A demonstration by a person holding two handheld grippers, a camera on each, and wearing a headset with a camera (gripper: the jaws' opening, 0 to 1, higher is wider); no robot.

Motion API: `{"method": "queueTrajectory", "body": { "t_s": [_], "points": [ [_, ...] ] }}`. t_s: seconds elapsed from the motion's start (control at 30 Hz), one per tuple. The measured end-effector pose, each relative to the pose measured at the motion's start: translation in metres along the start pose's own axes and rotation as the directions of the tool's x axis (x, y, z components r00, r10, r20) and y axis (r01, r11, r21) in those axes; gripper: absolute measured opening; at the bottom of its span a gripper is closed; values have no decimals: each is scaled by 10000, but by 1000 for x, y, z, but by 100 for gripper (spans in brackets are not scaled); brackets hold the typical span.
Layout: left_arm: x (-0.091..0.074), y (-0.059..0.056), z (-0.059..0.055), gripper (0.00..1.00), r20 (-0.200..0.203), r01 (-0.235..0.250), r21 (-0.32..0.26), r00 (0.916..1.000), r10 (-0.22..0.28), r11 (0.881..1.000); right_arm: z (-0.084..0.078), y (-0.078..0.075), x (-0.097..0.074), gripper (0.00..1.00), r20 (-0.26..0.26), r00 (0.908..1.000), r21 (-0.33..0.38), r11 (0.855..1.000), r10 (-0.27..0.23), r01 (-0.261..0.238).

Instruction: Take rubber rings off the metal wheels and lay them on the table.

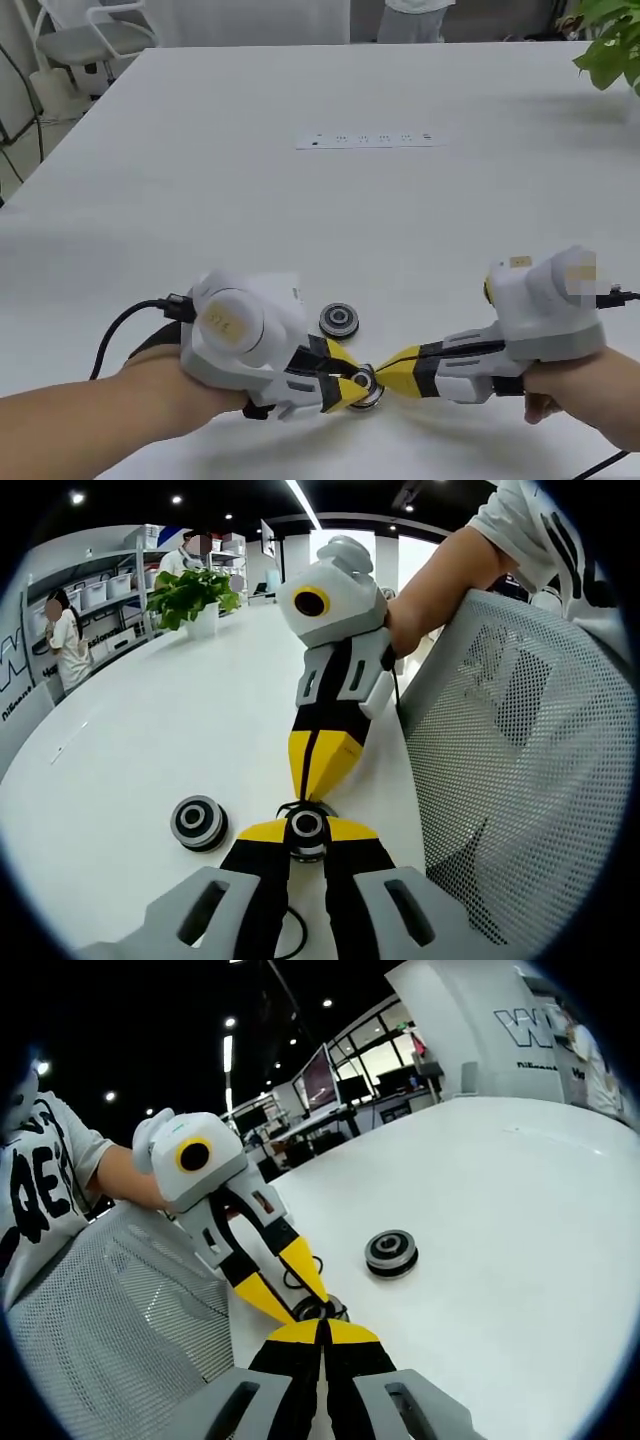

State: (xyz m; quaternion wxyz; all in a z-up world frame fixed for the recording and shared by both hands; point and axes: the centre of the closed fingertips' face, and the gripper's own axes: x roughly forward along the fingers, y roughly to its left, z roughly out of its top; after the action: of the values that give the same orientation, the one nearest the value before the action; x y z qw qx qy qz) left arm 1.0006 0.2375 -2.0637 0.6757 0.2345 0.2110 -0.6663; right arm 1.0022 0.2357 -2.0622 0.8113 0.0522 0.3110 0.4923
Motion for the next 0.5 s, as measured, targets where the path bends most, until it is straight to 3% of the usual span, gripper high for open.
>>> {"method": "queueTrajectory", "body": {
  "t_s": [0.5],
  "points": [
    [0,0,0,7,28,16,-2,10000,-16,10000,2,3,1,0,127,9997,-20,9998,207,-207]
  ]
}}
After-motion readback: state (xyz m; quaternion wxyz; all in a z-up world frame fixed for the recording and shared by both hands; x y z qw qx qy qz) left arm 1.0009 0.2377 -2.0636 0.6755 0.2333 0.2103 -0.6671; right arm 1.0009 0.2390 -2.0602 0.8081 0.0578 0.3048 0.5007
